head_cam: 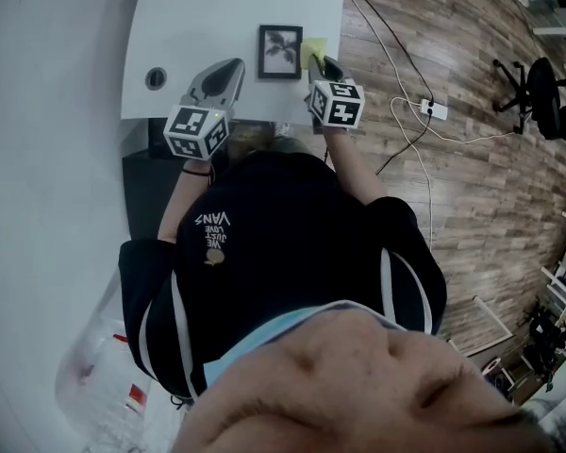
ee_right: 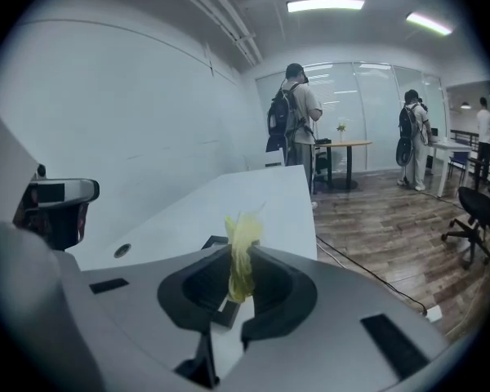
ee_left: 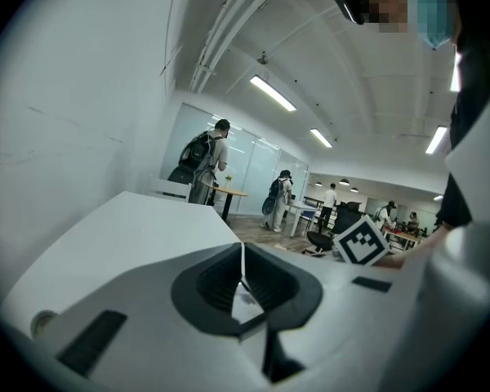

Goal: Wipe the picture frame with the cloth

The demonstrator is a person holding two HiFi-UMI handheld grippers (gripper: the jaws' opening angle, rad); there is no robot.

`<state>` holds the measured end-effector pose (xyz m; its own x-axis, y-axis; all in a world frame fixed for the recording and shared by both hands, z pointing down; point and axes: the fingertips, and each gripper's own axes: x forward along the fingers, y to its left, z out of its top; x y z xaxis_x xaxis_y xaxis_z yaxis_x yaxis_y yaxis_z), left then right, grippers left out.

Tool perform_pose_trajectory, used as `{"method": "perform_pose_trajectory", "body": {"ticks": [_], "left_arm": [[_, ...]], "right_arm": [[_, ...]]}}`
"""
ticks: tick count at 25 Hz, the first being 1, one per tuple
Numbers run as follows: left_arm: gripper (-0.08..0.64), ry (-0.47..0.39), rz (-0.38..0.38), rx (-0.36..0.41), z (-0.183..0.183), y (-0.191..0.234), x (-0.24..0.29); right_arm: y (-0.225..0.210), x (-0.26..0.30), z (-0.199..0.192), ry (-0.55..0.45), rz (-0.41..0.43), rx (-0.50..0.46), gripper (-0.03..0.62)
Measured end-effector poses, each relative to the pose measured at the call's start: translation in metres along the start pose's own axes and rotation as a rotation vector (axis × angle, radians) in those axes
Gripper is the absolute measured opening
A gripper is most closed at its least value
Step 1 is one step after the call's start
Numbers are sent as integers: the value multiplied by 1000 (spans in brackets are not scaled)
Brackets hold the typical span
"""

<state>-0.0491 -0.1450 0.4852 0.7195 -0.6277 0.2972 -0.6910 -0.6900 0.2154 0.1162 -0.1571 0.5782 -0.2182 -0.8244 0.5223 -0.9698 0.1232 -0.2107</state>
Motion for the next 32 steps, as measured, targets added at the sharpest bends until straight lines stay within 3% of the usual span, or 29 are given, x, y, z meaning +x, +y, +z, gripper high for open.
{"method": "perform_pose_trajectory", "body": {"ticks": [16,32], "left_arm": [[18,-80,4,42,37,9,7],[18,-128,35,52,57,15,5]], "right_arm": [[27,-53,104,-269,79,-47,46],[41,-83,126,-339,143,-73,46]]}}
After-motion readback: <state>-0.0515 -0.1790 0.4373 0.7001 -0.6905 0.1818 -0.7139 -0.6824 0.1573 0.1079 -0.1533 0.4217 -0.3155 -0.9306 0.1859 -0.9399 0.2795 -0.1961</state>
